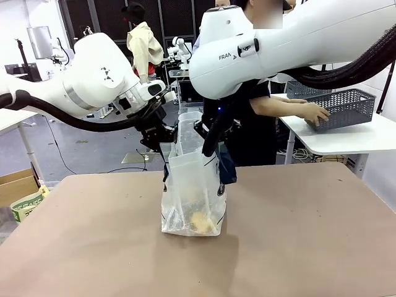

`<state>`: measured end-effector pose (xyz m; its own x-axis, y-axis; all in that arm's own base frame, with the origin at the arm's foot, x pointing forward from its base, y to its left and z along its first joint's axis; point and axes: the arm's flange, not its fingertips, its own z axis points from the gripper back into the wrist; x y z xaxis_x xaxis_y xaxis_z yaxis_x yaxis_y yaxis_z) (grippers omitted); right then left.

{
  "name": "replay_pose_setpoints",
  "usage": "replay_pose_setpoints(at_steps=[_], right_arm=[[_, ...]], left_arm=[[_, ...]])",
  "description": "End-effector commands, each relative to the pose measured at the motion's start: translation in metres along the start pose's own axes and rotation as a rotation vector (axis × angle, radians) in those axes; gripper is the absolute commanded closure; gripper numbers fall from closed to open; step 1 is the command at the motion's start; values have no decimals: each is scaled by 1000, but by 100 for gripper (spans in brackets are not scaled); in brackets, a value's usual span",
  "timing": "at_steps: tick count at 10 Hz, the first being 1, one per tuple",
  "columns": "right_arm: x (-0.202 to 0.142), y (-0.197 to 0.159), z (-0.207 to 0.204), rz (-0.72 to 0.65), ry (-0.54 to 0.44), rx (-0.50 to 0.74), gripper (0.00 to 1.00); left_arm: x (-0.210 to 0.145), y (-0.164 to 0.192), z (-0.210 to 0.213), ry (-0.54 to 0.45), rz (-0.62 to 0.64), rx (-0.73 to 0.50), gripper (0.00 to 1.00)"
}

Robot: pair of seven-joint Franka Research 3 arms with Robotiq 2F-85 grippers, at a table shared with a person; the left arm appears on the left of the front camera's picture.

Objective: Transfer purchased items from the store into the shopping bag.
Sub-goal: Move the Reusable shopping bag to the right side of the table.

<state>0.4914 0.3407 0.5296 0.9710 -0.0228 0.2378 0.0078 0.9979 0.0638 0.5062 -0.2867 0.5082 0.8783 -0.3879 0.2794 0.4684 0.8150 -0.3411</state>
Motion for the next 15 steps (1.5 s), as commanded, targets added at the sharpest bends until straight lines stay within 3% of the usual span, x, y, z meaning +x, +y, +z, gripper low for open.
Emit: replay_pose_setpoints(at_steps=[1,2,4,5,6,9,15], right_arm=[[2,5,-6,-49,-17,10,100],[0,0,0,0,0,0,100],[0,0,0,0,0,0,100],[0,1,-2,-17,3,-1,100],[2,2,-5,-123,0,-21,100],[4,6,-8,-238,23,-28,100],[3,5,-11,-243,13,23,100]], left_arm=[[8,2,1,-5,51,-30,100],[0,0,0,0,0,0,100],[2,2,-3,3,17,-7,100],[1,-3,-5,55,-3,17,100],[4,-12,-7,77,83,75,100],[7,-21,-5,74,176,175,100],[5,-23,-5,16,170,147,100]])
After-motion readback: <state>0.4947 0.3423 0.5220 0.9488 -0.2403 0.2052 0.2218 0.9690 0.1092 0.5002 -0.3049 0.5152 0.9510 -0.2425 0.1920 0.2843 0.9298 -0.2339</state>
